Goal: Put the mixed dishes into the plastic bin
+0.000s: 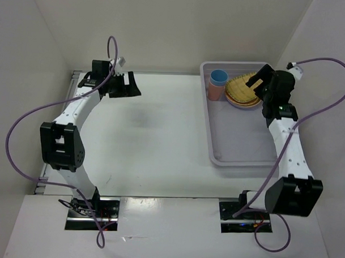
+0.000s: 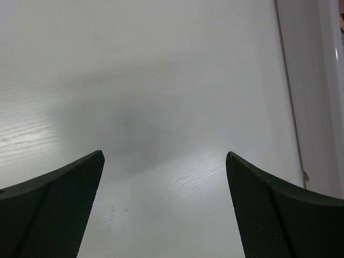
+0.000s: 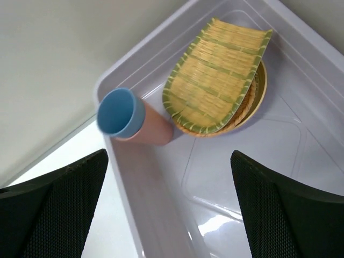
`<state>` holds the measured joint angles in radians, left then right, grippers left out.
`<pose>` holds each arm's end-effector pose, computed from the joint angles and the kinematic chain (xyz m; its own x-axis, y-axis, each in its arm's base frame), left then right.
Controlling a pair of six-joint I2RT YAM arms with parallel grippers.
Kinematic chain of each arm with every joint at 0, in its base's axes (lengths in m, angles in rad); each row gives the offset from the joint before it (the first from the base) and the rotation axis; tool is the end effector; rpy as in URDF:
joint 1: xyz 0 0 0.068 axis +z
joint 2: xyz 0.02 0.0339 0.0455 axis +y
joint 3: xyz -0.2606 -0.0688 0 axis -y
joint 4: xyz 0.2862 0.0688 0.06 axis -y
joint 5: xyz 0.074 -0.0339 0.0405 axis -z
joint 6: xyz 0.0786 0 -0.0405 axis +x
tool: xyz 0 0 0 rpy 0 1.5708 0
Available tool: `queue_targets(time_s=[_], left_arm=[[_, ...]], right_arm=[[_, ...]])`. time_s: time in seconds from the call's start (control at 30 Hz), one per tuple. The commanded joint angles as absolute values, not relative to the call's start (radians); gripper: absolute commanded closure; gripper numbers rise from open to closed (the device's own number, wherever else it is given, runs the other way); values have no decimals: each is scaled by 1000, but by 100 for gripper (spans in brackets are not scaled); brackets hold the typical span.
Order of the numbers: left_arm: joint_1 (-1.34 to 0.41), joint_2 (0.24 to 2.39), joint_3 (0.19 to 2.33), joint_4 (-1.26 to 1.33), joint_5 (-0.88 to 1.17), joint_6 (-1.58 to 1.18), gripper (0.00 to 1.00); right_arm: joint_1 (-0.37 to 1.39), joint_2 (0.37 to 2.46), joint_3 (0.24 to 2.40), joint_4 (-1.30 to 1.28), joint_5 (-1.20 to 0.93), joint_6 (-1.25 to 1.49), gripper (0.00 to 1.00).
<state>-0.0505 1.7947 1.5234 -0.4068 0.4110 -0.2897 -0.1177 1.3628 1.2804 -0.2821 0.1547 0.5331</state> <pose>0.4812 -0.0558 0.2571 -0.7024 -0.2267 -0.6747 0.1632 0.8714 -0.4627 0.3939 -0.0588 0.3507 -0.1733 0.5261 -0.8326 0.4030 0.8092 0.4275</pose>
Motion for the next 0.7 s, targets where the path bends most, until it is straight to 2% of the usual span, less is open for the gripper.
queue_targets(time_s=[0.0, 0.33, 0.67], left_arm=[[-57, 1700, 1511, -428, 314, -227, 0], [-84, 1598, 1407, -411, 314, -209, 0], [-94, 1529, 1284, -379, 296, -181, 0]], right_arm=[[-98, 1260, 1215, -304, 201, 457, 1], [-98, 987, 1040, -313, 124, 407, 1], [-98, 956, 982, -313, 104, 396, 1]])
